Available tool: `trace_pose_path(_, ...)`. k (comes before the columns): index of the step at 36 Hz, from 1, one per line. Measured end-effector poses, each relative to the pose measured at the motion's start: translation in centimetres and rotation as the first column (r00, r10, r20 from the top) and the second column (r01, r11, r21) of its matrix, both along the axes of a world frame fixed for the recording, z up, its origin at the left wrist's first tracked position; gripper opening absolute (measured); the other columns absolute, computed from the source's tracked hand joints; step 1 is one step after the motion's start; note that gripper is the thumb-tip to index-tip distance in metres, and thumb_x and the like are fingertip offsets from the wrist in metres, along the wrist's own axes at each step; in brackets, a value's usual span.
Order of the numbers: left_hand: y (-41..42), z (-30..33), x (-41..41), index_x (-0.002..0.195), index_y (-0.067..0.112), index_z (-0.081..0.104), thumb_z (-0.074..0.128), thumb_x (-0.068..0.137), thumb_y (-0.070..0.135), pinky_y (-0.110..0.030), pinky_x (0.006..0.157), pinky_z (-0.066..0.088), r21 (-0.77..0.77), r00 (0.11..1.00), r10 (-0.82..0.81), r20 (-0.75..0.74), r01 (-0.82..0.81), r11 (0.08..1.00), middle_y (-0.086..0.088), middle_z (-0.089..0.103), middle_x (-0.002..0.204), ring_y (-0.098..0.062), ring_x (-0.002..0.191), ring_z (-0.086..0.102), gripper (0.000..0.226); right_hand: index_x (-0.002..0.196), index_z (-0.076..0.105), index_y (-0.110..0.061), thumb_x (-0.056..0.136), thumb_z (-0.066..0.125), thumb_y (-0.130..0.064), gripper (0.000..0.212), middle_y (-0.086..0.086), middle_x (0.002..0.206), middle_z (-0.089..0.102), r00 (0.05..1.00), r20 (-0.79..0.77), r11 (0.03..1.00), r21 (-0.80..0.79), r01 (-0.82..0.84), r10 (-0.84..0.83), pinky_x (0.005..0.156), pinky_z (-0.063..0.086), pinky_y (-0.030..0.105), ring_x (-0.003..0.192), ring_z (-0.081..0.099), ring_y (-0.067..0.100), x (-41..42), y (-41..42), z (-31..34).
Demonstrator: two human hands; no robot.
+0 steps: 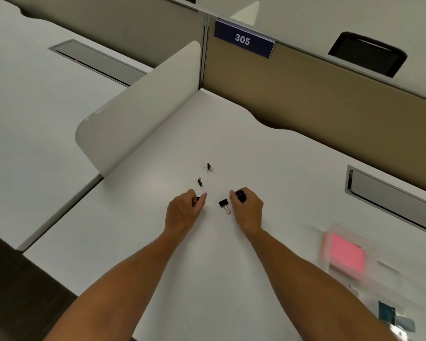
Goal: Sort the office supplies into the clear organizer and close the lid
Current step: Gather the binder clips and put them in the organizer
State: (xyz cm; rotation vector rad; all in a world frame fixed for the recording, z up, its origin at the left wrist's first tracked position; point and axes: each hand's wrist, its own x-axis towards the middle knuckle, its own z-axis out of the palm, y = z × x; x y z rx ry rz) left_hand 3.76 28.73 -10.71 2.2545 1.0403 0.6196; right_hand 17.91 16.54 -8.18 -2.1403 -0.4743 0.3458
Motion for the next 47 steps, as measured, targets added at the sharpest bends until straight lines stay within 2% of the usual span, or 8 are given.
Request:
trace_pose_path(4,0.0,0.6,-0.2,0.063,0.018,0.038,0.061,0.087,0.056,-0.023,0.044,0.037,-0.15,0.986,0.12,0.114,-0.102,0.983,0.007,0.045,0.044,-0.012,0.039,0.041,0.05,0.072,0.058,-0.013,0.086,0.067,-0.041,0.033,-0.008,0.061,0.053,0.978,-0.174,0.984,0.11,0.14,-0.12,0.053,0.04,0.02,0.052,0.044,0.003,-0.1,-1.2,0.9)
trace_pose_path(8,0.4,1.3,-0.2,0.061,0.016,0.042,0.063,0.085,0.056,-0.028,0.047,0.039,-0.305,0.935,0.268,0.231,-0.192,0.933,0.004,0.052,0.048,-0.014,0.045,0.048,0.051,0.069,0.052,-0.012,0.086,0.071,-0.037,0.036,-0.003,0.06,0.048,0.904,-0.392,0.927,0.249,0.28,-0.168,0.05,0.04,0.028,0.054,0.042,0.015,-0.3,-2.7,2.0)
trace_pose_path(13,0.5,2.8,-0.2,0.057,0.015,0.033,0.053,0.089,0.058,-0.028,0.049,0.032,-0.452,0.849,0.472,0.238,-0.333,0.827,0.006,0.035,0.049,-0.011,0.046,0.032,0.058,0.069,0.051,-0.015,0.084,0.076,-0.029,0.033,-0.002,0.062,0.047,0.766,-0.613,0.801,0.351,0.484,-0.194,0.047,0.035,0.024,0.054,0.04,0.014,-0.7,-4.9,3.3)
trace_pose_path(16,0.2,4.0,0.3,0.057,0.015,0.027,0.046,0.09,0.06,-0.031,0.055,0.032,-0.628,0.789,0.581,0.201,-0.351,0.694,-0.005,0.036,0.055,-0.019,0.052,0.034,0.059,0.074,0.056,-0.013,0.084,0.078,-0.027,0.028,0.0,0.066,0.05,0.714,-0.68,0.742,0.391,0.544,-0.166,0.044,0.032,0.022,0.054,0.042,0.012,-0.8,-6.4,4.0)
trace_pose_path(22,-2.1,7.3,1.5,0.059,0.019,0.037,0.052,0.089,0.056,-0.022,0.042,0.026,-0.941,0.68,0.723,0.12,-0.155,0.302,0.004,0.036,0.047,-0.015,0.039,0.027,0.051,0.083,0.065,-0.01,0.082,0.08,-0.022,0.019,-0.004,0.065,0.055,0.652,-0.754,0.691,0.43,0.581,-0.079,0.041,0.033,0.019,0.052,0.045,0.009,-1.2,-9.5,5.7)
trace_pose_path(28,-6.6,9.0,2.5,0.063,0.02,0.044,0.055,0.091,0.055,-0.019,0.038,0.023,-0.991,0.712,0.69,0.128,0.073,0.108,0.008,0.035,0.05,-0.01,0.041,0.026,0.046,0.1,0.07,-0.005,0.082,0.076,-0.008,0.019,0.0,0.073,0.062,0.542,-0.833,0.629,0.482,0.61,0.112,0.041,0.037,0.018,0.054,0.05,0.01,-1.3,-12.6,7.3)
trace_pose_path(34,-12.0,10.4,4.1,0.067,0.017,0.048,0.051,0.096,0.049,-0.018,0.035,0.03,-0.981,0.759,0.632,0.157,0.191,0.014,0.004,0.04,0.057,-0.009,0.041,0.033,0.043,0.088,0.075,-0.005,0.072,0.079,-0.005,0.016,0.003,0.072,0.061,0.483,-0.844,0.554,0.524,0.647,0.234,0.039,0.038,0.017,0.052,0.051,0.01,-1.2,-16.1,8.2)
trace_pose_path(47,-23.3,13.0,9.5,0.091,0.002,0.059,0.059,0.094,0.043,-0.03,0.066,0.058,-0.958,0.867,0.452,0.208,0.275,-0.086,-0.01,0.055,0.072,-0.02,0.06,0.059,0.041,0.089,0.072,-0.004,0.072,0.077,0.002,0.019,0.011,0.082,0.063,0.486,-0.828,0.43,0.56,0.708,0.279,0.052,0.054,0.018,0.066,0.062,0.017,-0.1,-25.7,9.5)
